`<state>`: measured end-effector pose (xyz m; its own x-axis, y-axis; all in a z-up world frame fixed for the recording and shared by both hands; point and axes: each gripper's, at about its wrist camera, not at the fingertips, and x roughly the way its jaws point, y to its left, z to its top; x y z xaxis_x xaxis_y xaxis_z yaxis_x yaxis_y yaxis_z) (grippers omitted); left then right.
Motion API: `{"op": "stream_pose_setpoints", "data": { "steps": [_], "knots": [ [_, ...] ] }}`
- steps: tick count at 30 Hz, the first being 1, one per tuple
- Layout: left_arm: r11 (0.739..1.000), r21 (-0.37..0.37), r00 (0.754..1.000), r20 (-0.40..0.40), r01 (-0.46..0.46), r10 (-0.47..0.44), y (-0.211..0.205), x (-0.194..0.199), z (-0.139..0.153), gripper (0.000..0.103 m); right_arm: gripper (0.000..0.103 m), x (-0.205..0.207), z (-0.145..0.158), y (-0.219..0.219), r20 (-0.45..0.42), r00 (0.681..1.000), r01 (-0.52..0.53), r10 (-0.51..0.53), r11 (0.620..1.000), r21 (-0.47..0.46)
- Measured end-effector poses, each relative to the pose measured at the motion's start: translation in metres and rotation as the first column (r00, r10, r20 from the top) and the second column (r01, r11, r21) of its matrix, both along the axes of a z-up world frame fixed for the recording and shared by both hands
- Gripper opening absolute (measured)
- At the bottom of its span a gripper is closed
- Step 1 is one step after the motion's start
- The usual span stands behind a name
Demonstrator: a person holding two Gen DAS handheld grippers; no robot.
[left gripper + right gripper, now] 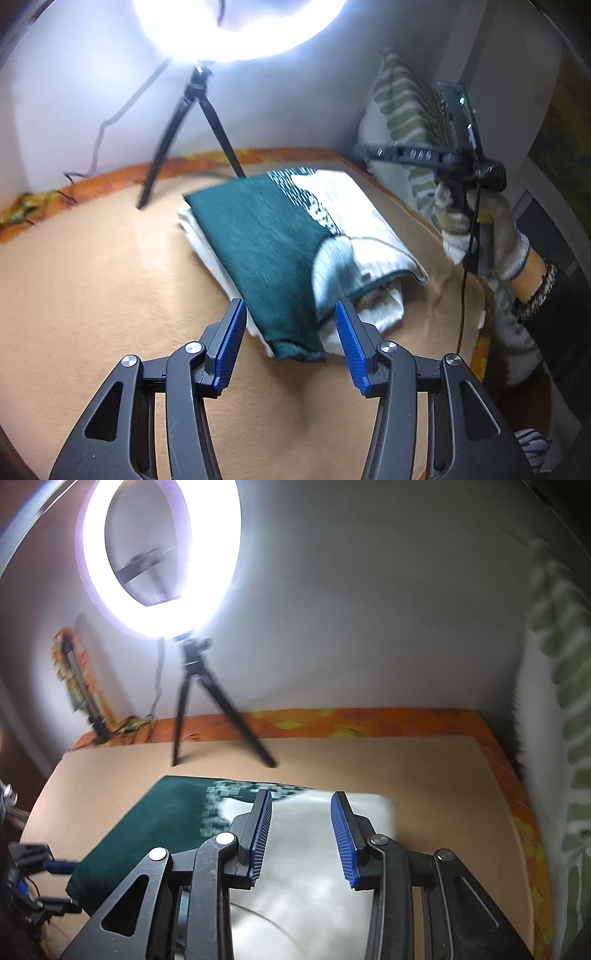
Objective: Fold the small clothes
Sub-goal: 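Lower the folded t-shirt onto the bed and open both tools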
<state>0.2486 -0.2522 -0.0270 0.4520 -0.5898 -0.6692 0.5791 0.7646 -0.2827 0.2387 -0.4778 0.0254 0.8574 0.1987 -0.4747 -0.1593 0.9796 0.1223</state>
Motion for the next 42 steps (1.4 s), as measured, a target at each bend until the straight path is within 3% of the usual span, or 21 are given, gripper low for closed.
{"op": "stream_pose_setpoints", "data": {
  "steps": [5,10,13,19,23,29,36,39,42],
  "knots": [
    [0.999,-0.048,0.998,0.068,-0.014,0.017,0.004,-0.001,0.016,0.049,0.032,0.024,-0.008,0.035,-0.038,0.996,-0.08,0.079,0.997,-0.003],
    [0.994,-0.038,0.994,-0.027,0.102,-0.103,-0.03,0.014,-0.007,0.049,0.032,0.048,-0.021,0.056,-0.136,0.982,-0.129,0.13,0.991,0.016],
    [0.993,-0.025,0.99,-0.071,0.119,-0.121,-0.049,0.024,-0.027,0.047,0.032,0.059,-0.03,0.063,-0.159,0.978,-0.133,0.134,0.991,0.013],
    [0.992,0.047,0.99,-0.087,0.114,-0.11,-0.062,0.038,-0.059,0.047,0.032,0.079,-0.048,0.069,-0.198,0.97,-0.141,0.139,0.99,0.006],
    [0.992,0.048,0.99,-0.095,0.114,-0.109,-0.063,0.04,-0.061,0.047,0.031,0.089,-0.061,0.071,-0.232,0.964,-0.131,0.127,0.991,0.001],
    [0.997,-0.009,0.993,-0.09,0.079,-0.08,-0.042,0.025,-0.037,0.047,0.032,0.069,-0.044,0.068,-0.201,0.973,-0.116,0.114,0.993,0.003],
    [0.998,-0.01,0.997,-0.036,0.063,-0.063,-0.019,-0.004,-0.012,0.049,0.035,0.029,-0.022,0.063,-0.143,0.986,-0.078,0.081,0.997,0.027],
    [0.998,-0.012,0.998,-0.021,0.055,-0.055,-0.012,-0.017,-0.003,0.051,0.038,0.007,-0.014,0.064,-0.117,0.991,-0.057,0.06,0.998,0.031],
    [0.999,-0.015,0.999,-0.009,0.043,-0.043,-0.005,-0.031,0.005,0.053,0.051,-0.016,-0.006,0.068,-0.095,0.995,-0.039,0.041,0.999,0.026]
  ]
}}
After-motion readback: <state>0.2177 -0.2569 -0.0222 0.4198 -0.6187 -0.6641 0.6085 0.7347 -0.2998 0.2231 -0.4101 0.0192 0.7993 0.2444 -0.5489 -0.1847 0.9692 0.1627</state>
